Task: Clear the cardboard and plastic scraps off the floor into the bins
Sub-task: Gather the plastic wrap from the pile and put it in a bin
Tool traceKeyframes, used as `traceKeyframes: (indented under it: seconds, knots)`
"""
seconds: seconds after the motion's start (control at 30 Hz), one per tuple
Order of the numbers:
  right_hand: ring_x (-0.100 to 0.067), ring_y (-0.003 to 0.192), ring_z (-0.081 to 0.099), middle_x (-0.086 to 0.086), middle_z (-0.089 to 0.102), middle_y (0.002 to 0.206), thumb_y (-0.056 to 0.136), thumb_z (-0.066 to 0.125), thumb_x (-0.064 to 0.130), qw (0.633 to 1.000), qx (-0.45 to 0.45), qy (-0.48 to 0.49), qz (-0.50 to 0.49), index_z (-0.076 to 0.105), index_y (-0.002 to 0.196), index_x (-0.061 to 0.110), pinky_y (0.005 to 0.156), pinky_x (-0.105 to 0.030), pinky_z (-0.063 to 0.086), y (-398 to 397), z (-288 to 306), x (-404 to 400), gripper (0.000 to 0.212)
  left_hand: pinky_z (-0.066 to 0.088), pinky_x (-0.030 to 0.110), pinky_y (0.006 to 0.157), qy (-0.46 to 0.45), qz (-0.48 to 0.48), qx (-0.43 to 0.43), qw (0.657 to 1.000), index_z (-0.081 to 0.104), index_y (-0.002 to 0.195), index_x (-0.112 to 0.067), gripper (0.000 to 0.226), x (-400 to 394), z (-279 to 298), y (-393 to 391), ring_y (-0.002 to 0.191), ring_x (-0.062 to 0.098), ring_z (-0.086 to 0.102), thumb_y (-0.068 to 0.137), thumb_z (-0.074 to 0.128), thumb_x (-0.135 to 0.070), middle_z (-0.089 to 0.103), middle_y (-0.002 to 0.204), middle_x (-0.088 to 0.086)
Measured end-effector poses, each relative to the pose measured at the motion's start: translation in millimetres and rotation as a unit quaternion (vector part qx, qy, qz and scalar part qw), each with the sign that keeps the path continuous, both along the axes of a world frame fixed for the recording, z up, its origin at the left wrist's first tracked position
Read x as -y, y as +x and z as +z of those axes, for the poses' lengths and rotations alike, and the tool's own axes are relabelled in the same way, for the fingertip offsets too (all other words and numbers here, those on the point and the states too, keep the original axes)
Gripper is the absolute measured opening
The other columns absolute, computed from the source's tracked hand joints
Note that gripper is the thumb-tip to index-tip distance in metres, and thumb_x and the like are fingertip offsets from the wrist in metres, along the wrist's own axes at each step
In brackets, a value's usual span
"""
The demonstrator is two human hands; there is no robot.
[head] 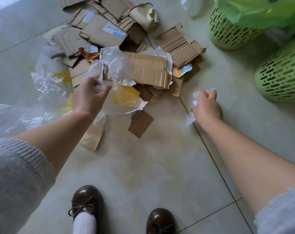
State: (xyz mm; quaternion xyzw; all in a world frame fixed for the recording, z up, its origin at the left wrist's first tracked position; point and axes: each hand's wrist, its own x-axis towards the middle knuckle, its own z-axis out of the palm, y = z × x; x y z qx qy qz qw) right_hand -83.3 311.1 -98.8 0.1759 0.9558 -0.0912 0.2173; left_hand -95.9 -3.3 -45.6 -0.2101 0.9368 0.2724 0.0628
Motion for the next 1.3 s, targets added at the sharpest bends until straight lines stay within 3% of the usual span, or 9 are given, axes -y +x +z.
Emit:
traceKeyframes:
  seconds: [0.1,0.23,0.33,0.6,0.8,0.97,1.03,1.13,1.3]
  knots:
    - [-0.038,0.103,0.057,-0.017,0.039,0.133,0.092,0.056,0.018,1.000,0.003,0.008,-0.011,0.039,0.131,0.008,0.076,-0.035,0.043,1.5,1.1,-4.2,0.043,0.032,0.027,0.065,0.023,-0.002,-0.059,0.998,0.054,0.077,-0.010,0.034,-0.2,13.2,0.1,0.073,0.019,0.043,0.082,0.066,-0.042,0.045,0.068,-0.002]
    - [-0.036,0.105,0.057,-0.015,0.051,0.124,0.092,0.047,0.014,1.000,0.011,0.011,-0.002,0.050,0.122,0.009,0.077,-0.034,0.044,6.6,3.2,-5.2,0.031,0.032,0.020,0.064,0.040,-0.033,-0.114,0.992,0.053,0.070,-0.001,0.022,-16.8,26.2,-6.0,0.081,0.016,0.042,0.078,0.068,-0.014,0.047,0.089,0.000]
    - [-0.035,0.103,0.056,-0.015,0.059,0.114,0.089,0.047,0.016,0.999,-0.014,-0.025,0.018,0.060,0.113,0.010,0.077,-0.033,0.040,11.3,10.7,-15.0,0.027,0.031,0.018,0.057,0.053,-0.048,-0.128,0.989,0.054,0.069,0.003,0.013,-41.7,33.8,-10.4,0.071,0.017,0.042,0.074,0.062,-0.006,0.047,0.073,-0.001]
    - [-0.035,0.108,0.053,-0.021,0.056,0.120,0.090,0.045,0.012,0.970,-0.110,-0.187,-0.112,0.054,0.119,0.002,0.083,-0.034,0.041,3.7,112.7,-53.3,0.032,0.033,0.028,0.053,0.103,-0.126,-0.085,0.983,0.046,0.093,-0.014,0.010,-139.6,111.9,-33.2,0.063,0.019,0.043,0.089,0.054,-0.020,0.045,0.069,-0.008]
    - [-0.033,0.104,0.057,-0.016,0.062,0.115,0.089,0.052,0.030,0.955,-0.164,-0.188,-0.159,0.055,0.115,0.008,0.079,-0.034,0.043,7.1,209.6,-101.3,0.034,0.038,0.028,0.066,0.021,-0.290,-0.070,0.954,0.056,0.108,-0.016,0.047,-210.1,198.5,-69.2,0.085,0.025,0.055,0.080,0.062,-0.053,0.056,0.097,0.004]
    - [-0.028,0.093,0.061,-0.007,0.064,0.097,0.078,0.070,0.036,0.954,-0.213,-0.185,-0.098,0.051,0.099,0.011,0.067,-0.028,0.037,4.2,252.4,-122.2,0.037,0.040,0.028,0.064,-0.006,-0.371,-0.094,0.924,0.059,0.106,-0.009,0.042,-267.0,244.0,-109.9,0.078,0.021,0.051,0.079,0.070,-0.039,0.061,0.098,0.008]
    - [-0.024,0.077,0.059,0.001,0.059,0.079,0.081,0.066,0.020,0.941,-0.247,-0.199,-0.115,0.049,0.086,0.016,0.060,-0.027,0.036,0.9,259.6,-138.0,0.018,0.045,0.030,0.067,0.009,-0.392,-0.119,0.912,0.062,0.106,-0.007,0.030,-292.1,250.2,-116.3,0.081,0.024,0.056,0.082,0.067,-0.025,0.065,0.096,0.011]
    - [-0.011,0.056,0.043,0.010,0.044,0.060,0.078,0.057,0.004,0.921,-0.291,-0.185,-0.180,0.037,0.065,0.024,0.048,-0.021,0.030,0.5,268.9,-172.2,0.031,0.049,0.032,0.074,0.047,-0.420,-0.111,0.899,0.062,0.113,-0.005,0.030,-335.0,250.5,-114.5,0.092,0.027,0.061,0.084,0.062,-0.014,0.066,0.101,0.013]
    - [-0.027,0.079,0.057,-0.005,0.062,0.089,0.081,0.061,0.009,0.892,-0.317,-0.126,-0.297,0.055,0.092,0.010,0.062,-0.025,0.034,-8.6,275.2,-228.9,0.012,0.040,0.024,0.057,0.283,-0.370,-0.005,0.885,0.053,0.116,-0.013,0.035,-418.1,237.9,-125.2,0.076,0.019,0.053,0.084,0.058,-0.026,0.057,0.088,0.001]
